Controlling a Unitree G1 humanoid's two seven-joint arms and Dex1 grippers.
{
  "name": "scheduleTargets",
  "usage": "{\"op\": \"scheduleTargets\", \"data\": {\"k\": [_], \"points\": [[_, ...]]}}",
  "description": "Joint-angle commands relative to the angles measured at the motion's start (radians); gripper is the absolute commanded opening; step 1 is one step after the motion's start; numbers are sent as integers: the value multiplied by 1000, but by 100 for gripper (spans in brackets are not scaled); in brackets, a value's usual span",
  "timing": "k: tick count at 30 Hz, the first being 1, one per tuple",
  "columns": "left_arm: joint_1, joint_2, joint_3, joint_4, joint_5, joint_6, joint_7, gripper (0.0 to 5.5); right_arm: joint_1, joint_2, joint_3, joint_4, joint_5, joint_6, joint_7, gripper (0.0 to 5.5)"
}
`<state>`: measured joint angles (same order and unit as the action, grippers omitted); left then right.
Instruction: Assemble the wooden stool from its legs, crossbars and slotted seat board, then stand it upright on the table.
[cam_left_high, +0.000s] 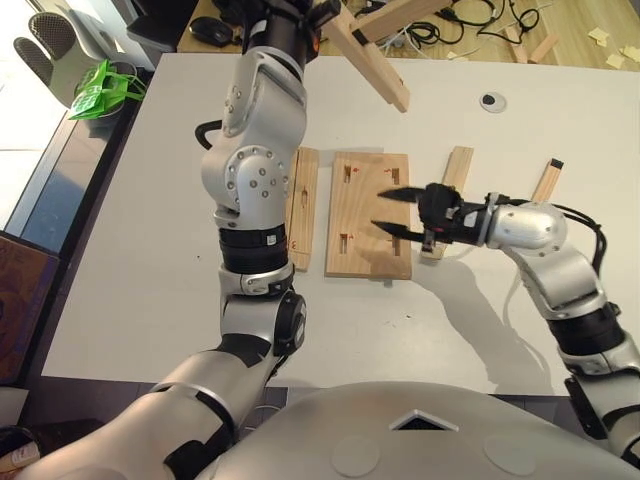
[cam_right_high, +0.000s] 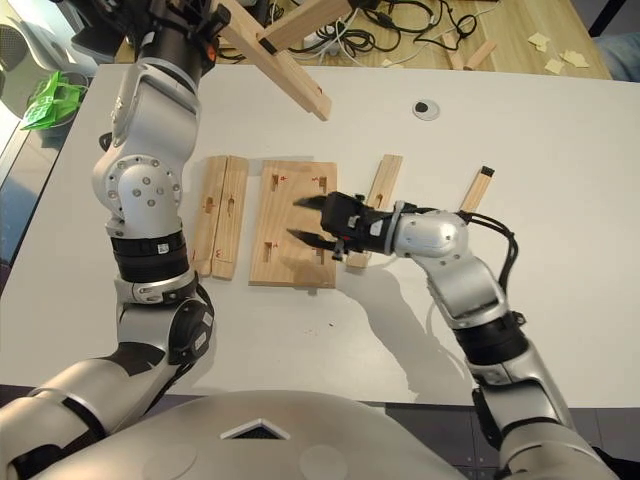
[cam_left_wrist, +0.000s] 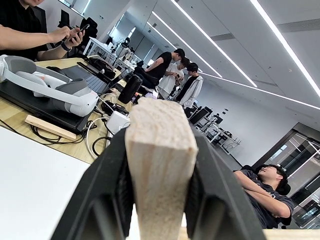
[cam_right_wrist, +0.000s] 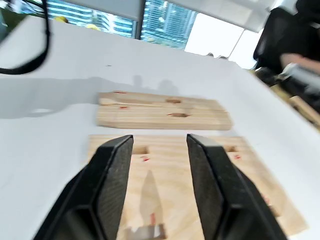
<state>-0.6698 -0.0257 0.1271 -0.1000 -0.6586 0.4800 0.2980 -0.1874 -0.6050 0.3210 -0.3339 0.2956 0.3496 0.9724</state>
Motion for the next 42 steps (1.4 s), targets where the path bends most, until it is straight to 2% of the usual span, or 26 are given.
{"op": "scheduleTargets", "data": {"k": [1,5,9,10,16,21,27,35,38,42], "points": [[4,9,13,-16,22,18,-25,102,36,-181,-15,-112,143,203,177,133],[10,7,22,-28,34,30,-36,102,80,-353,43,-102,15,115,296,73],[15,1,31,-34,39,38,-33,102,78,-398,119,-70,-149,16,312,3],[14,-2,32,-35,40,40,-32,102,71,-395,142,-65,-189,-1,307,1],[10,-11,46,-42,51,58,-30,102,6,-269,285,13,-396,-66,248,0],[17,-17,48,-54,58,72,-29,102,-85,-104,343,166,-514,-106,143,0],[16,-19,51,-57,67,82,-34,102,-152,36,373,295,-579,-147,53,0],[27,23,36,-68,123,91,-65,102,-196,182,363,402,-598,-157,-53,0],[38,71,25,-84,169,86,-97,102,-195,213,327,389,-562,-139,-72,0],[69,175,23,-127,203,118,-180,102,-95,133,193,217,-423,-40,-18,0]]}}
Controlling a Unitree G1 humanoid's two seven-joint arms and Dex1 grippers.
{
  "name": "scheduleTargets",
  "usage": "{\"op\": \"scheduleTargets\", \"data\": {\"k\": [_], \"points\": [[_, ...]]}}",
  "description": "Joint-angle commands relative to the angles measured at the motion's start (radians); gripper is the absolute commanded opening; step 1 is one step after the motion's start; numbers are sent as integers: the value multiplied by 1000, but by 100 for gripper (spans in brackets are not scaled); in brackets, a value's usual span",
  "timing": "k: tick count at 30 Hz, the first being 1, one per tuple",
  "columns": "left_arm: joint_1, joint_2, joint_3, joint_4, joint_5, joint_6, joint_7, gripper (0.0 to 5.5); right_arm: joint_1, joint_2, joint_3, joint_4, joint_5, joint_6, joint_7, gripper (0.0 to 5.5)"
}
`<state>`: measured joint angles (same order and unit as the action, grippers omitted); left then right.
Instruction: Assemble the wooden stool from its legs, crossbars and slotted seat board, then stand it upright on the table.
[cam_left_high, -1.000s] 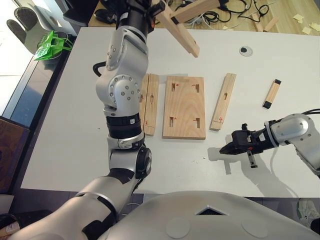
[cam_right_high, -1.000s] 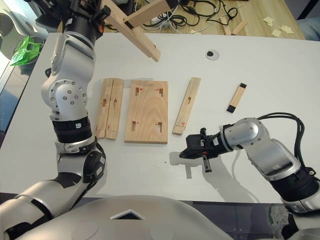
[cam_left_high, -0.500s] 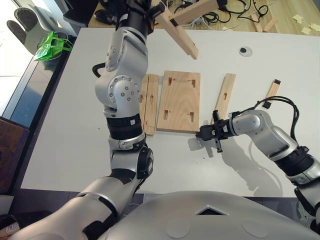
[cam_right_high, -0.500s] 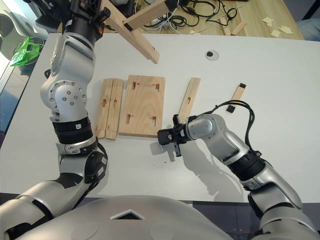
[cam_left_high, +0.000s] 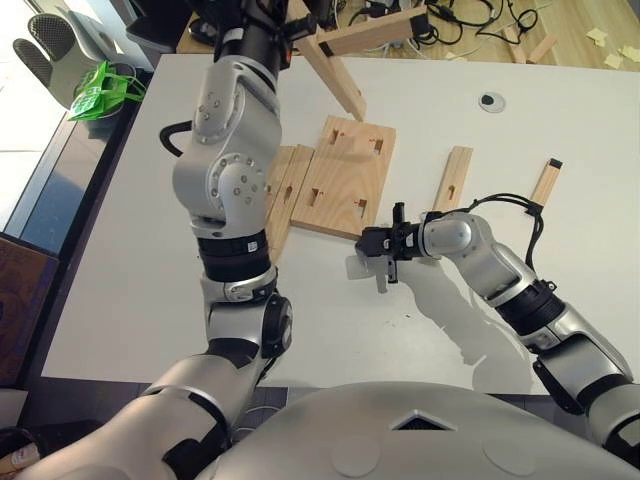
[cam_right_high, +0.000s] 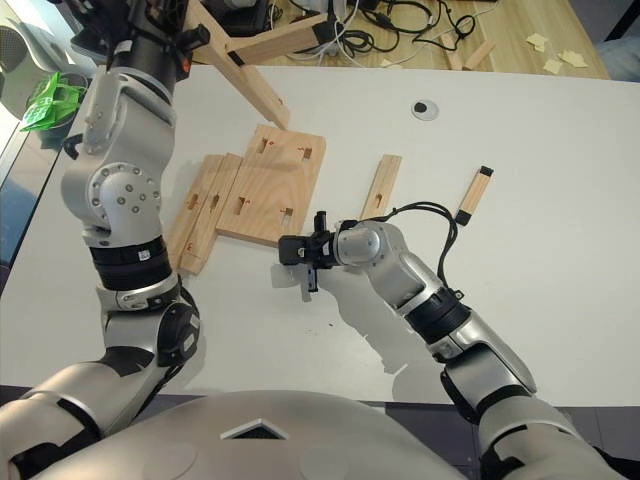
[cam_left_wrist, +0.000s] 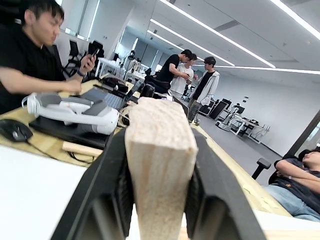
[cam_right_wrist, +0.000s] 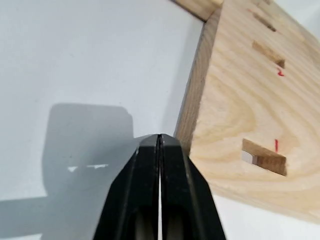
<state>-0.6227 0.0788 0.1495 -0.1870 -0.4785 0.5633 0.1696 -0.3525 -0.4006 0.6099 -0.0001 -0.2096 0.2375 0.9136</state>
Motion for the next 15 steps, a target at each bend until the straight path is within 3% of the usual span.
{"op": "scheduleTargets", "data": {"k": [1,6,15], "points": [[37,92,6,-56,27,48,-64,102,109,-108,-132,-147,101,88,46,0],[157,109,44,-203,-19,191,-51,102,275,-219,-287,-150,102,43,-60,0],[258,84,72,-370,-86,393,-18,102,364,-164,-372,-108,133,-31,-206,0]]}}
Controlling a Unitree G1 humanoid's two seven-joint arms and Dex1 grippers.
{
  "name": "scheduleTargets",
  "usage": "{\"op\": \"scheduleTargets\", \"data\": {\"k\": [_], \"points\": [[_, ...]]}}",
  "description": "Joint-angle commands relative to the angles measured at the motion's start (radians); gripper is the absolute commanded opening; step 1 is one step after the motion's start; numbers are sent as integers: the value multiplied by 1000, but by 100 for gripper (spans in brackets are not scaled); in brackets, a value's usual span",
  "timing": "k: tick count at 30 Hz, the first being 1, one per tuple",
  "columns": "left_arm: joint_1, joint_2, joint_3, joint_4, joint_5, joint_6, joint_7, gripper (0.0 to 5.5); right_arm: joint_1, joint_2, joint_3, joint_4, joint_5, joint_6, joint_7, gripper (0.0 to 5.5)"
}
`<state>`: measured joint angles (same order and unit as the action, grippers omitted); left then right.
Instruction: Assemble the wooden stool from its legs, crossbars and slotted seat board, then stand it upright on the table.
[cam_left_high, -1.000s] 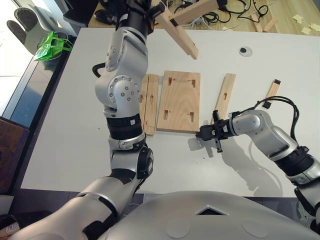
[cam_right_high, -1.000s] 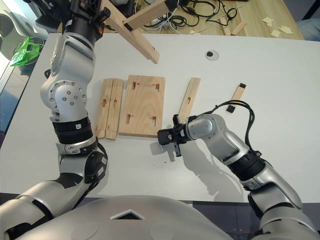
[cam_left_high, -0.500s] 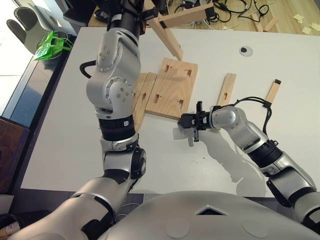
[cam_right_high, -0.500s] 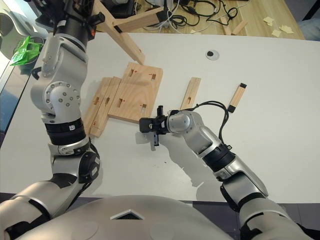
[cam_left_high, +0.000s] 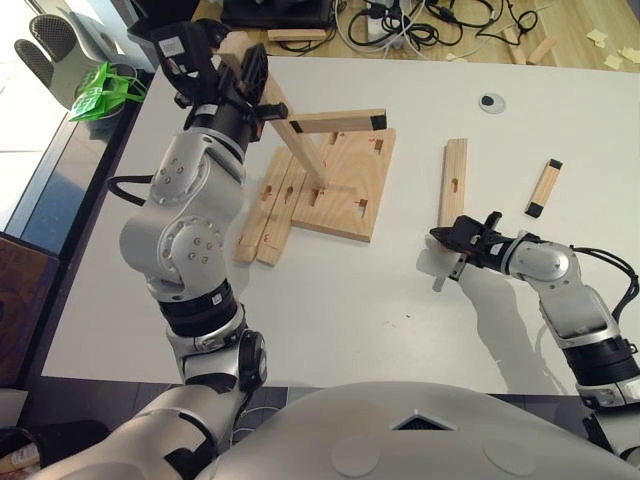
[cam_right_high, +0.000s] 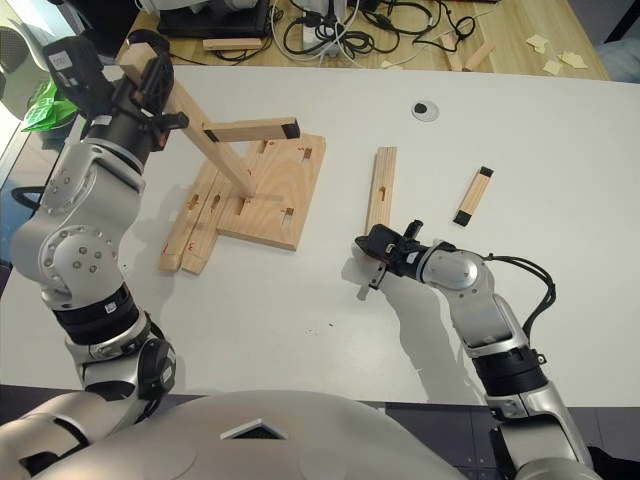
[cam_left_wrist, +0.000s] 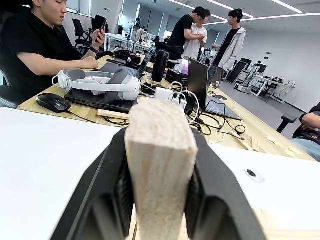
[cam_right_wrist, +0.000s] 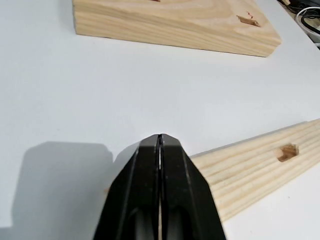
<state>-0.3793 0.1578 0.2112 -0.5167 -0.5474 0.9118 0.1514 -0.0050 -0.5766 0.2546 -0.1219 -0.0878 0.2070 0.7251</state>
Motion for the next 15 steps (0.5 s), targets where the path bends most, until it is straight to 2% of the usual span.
{"op": "scheduleTargets", "data": {"k": [1,15], "points": [[21,4,11,-48,-18,51,-1,102,16,14,-18,17,15,-1,-18,0],[86,43,10,-152,-2,124,-22,102,47,15,-36,10,52,15,-20,0]]}}
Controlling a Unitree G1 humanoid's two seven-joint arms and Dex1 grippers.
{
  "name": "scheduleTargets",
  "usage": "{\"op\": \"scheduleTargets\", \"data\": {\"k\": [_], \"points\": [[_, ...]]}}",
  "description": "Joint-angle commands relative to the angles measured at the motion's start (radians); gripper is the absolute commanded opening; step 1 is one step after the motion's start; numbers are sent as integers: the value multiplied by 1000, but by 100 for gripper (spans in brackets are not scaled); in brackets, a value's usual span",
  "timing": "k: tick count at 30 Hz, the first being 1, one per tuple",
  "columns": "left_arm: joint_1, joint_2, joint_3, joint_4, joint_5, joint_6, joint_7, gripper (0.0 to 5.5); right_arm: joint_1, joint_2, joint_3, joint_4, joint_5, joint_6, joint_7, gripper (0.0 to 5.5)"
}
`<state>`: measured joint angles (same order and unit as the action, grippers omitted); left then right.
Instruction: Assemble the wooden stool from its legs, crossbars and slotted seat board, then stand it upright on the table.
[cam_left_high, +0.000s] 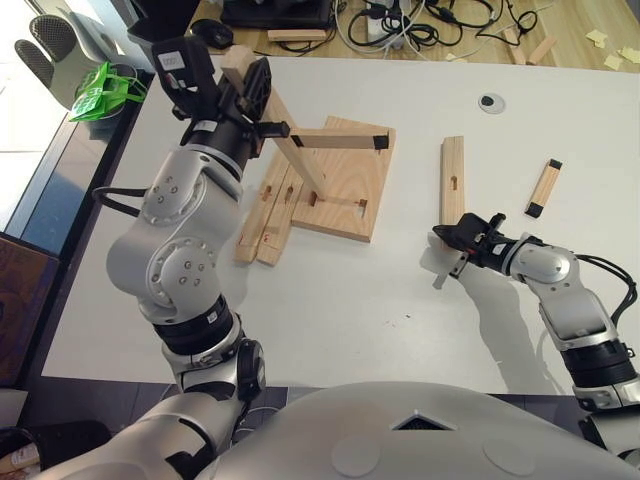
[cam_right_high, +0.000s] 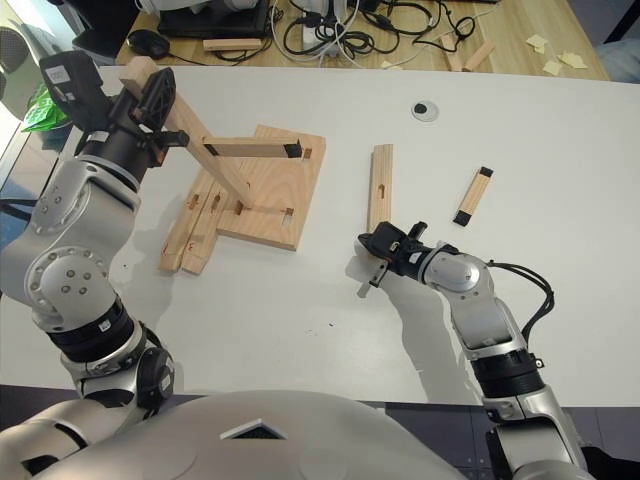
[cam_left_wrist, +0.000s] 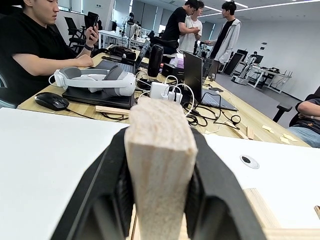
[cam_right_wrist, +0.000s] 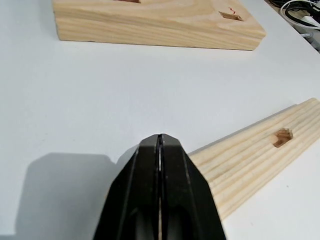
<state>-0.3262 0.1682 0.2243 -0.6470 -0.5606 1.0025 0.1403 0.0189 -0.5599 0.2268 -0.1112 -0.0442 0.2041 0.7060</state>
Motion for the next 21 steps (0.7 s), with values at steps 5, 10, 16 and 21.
{"op": "scheduleTargets", "data": {"k": [5,10,16,21], "points": [[46,56,0,-28,25,29,-29,102,30,-1,-12,-7,15,18,-1,0],[56,60,-2,-28,40,26,-41,102,30,-2,-12,-8,15,17,-4,0],[62,53,10,-42,41,32,-37,102,26,-4,-11,-2,16,14,-2,0],[58,33,16,-59,32,44,-23,102,27,-6,-12,-1,12,9,-3,0]]}}
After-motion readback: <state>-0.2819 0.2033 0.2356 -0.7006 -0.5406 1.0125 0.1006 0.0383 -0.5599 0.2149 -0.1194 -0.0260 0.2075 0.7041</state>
